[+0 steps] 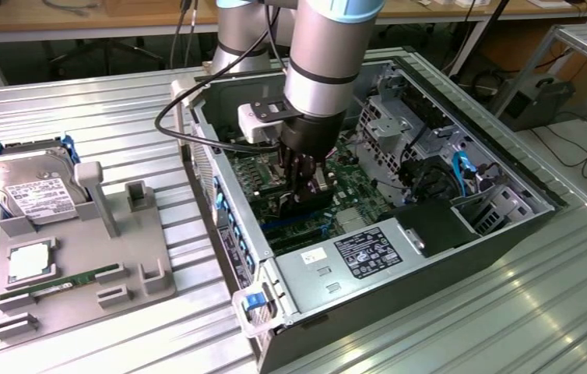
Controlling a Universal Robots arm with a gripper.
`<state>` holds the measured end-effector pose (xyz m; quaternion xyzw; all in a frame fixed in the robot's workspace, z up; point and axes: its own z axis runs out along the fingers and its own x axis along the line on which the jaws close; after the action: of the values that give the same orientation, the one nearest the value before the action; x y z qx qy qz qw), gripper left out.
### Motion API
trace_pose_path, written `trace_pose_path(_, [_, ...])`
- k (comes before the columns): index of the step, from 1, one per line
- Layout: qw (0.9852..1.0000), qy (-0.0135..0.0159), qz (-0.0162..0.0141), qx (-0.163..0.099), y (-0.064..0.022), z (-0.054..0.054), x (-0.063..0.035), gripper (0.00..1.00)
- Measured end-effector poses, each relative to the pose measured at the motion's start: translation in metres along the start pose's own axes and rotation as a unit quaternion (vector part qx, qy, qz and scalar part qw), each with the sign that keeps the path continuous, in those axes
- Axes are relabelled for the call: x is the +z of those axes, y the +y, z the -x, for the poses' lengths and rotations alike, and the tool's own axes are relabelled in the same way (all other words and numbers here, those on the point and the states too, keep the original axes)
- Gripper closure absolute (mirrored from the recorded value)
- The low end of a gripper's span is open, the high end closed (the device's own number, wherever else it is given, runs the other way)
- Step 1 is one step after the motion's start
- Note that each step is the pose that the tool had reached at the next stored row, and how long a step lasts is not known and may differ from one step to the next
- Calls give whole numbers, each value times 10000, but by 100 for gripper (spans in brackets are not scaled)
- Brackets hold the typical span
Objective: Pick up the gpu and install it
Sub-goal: 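Insert the gpu into the slot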
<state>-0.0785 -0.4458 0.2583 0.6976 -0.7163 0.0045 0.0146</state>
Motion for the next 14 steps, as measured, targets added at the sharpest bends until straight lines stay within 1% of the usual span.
trace_pose_path(14, [10000,3,0,0,0,0,-1,74])
